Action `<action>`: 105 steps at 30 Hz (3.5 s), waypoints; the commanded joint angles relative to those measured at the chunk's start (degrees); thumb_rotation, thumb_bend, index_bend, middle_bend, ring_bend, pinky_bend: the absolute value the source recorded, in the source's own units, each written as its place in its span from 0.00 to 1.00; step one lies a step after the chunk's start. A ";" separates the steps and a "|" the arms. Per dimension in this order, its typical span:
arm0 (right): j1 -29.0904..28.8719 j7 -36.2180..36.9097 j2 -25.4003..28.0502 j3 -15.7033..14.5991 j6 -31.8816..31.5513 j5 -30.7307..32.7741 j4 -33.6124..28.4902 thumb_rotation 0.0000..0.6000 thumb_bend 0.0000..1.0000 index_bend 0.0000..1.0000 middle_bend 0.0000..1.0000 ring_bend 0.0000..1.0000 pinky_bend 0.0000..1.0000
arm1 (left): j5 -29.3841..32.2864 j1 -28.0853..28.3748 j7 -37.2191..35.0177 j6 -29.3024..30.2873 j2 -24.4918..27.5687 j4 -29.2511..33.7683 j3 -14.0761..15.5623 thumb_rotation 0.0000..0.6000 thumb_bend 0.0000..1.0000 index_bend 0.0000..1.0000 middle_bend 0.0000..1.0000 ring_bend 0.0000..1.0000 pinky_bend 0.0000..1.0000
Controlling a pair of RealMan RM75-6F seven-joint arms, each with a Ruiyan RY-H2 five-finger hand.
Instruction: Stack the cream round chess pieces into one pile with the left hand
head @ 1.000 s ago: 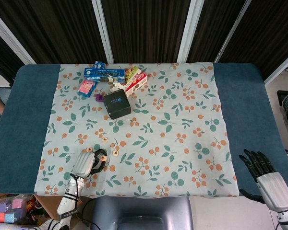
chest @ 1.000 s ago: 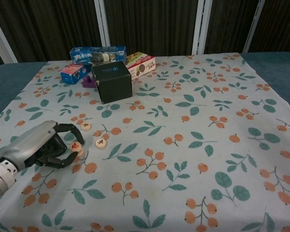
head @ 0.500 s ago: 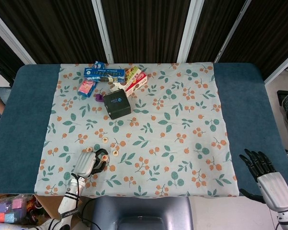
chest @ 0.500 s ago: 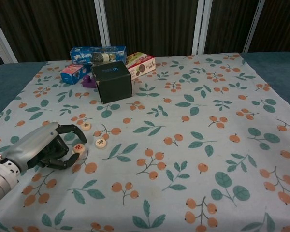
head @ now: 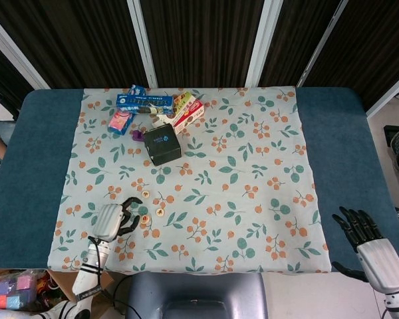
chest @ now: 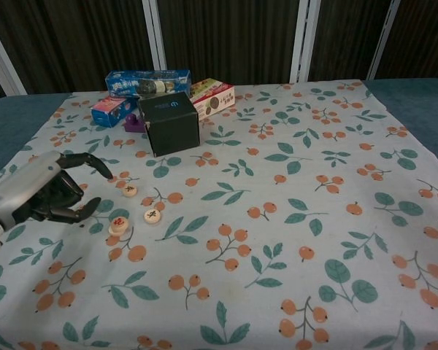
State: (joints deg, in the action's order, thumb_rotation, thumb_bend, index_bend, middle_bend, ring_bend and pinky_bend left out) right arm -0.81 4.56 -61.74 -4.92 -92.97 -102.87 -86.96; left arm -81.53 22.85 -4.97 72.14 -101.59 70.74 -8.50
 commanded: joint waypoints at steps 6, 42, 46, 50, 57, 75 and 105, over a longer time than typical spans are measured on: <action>-0.06 -0.60 -0.23 -0.16 0.29 -0.30 -0.08 1.00 0.14 0.00 0.00 0.00 0.00 | 6.12 0.58 0.66 -5.70 3.09 -1.15 -1.58 1.00 0.44 0.37 1.00 1.00 1.00; -0.10 -0.89 -0.28 0.01 0.61 0.12 -0.22 1.00 0.14 0.00 0.00 0.00 0.00 | 7.50 2.16 0.25 -8.64 -2.36 -11.56 -0.57 1.00 0.44 0.45 1.00 1.00 1.00; -0.11 -0.91 -0.29 0.02 0.64 0.14 -0.23 1.00 0.14 0.00 0.00 0.00 0.00 | 7.64 2.24 0.18 -8.88 -2.37 -11.90 -0.63 1.00 0.44 0.48 1.00 1.00 1.00; -0.12 -0.94 -0.31 0.03 0.66 0.15 -0.23 1.00 0.14 0.00 0.00 0.00 0.00 | 7.45 2.23 0.31 -8.43 -2.20 -11.63 -0.70 1.00 0.45 0.50 1.00 1.00 1.00; -0.17 -0.94 -0.33 -0.04 0.75 0.03 -0.23 1.00 0.14 0.00 0.00 0.00 0.00 | 4.74 1.79 0.53 -4.11 -0.03 -6.07 -0.72 1.00 0.46 0.52 1.00 1.00 1.00; -0.16 -0.35 -0.16 -0.21 0.37 -0.41 0.04 1.00 0.14 0.00 0.00 0.00 0.00 | 3.20 1.55 6.25 -3.17 0.01 3.08 1.82 1.00 0.46 0.52 1.00 1.00 1.00; -0.13 -0.40 -0.16 -0.18 0.35 -0.29 -0.08 1.00 0.14 0.00 0.00 0.00 0.00 | 4.30 1.81 7.59 -4.97 -1.35 1.53 2.35 1.00 0.46 0.46 1.00 1.00 1.00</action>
State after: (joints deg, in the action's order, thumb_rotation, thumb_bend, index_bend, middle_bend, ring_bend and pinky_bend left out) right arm -0.93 4.16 -61.90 -5.09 -92.62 -103.15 -87.04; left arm -77.23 24.66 2.61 67.19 -102.94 72.27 -6.15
